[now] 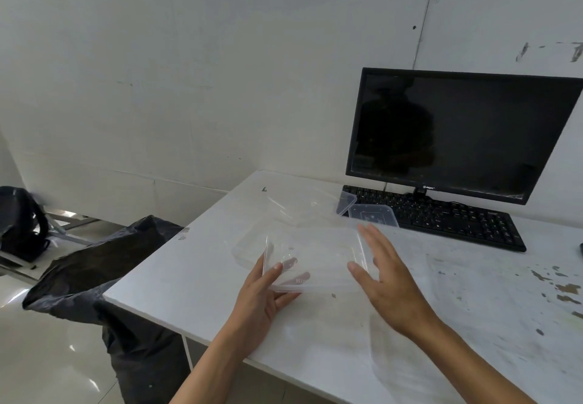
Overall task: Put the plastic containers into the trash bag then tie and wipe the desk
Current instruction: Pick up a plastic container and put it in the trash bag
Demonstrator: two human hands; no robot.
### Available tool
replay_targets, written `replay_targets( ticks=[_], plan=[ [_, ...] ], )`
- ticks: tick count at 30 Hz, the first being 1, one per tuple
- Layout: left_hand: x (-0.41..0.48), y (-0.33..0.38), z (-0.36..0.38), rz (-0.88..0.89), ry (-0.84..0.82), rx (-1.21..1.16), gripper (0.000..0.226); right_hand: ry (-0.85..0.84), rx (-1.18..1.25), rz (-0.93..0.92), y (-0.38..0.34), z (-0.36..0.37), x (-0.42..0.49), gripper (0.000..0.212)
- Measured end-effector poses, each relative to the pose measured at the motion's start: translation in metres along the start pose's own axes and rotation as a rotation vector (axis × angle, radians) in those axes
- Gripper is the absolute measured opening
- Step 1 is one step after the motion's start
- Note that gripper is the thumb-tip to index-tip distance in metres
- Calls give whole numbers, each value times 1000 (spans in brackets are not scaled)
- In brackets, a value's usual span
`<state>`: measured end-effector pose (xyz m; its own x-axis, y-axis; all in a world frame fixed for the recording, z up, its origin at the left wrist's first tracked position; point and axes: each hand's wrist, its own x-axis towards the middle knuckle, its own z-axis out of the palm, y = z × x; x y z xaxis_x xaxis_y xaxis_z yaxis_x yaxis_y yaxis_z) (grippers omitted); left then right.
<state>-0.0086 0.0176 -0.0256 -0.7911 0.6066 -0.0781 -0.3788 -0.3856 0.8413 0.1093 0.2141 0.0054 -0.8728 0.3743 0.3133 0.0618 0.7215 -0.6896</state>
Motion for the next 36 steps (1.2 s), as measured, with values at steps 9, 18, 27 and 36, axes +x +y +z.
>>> replay_targets(
  ticks=[9,18,27,36],
  plan=[
    [0,5,-4,16,-58,-98,62,-153,457,330,-17,-7,7,33],
    [-5,45,26,50,39,137,39,-156,606,346,-33,-29,2,55],
    [-23,47,67,108,6,418,36,-24,901,513,-47,-49,-4,40],
    [-35,47,97,9,131,353,45,70,862,463,-44,-61,-22,49]
  ],
)
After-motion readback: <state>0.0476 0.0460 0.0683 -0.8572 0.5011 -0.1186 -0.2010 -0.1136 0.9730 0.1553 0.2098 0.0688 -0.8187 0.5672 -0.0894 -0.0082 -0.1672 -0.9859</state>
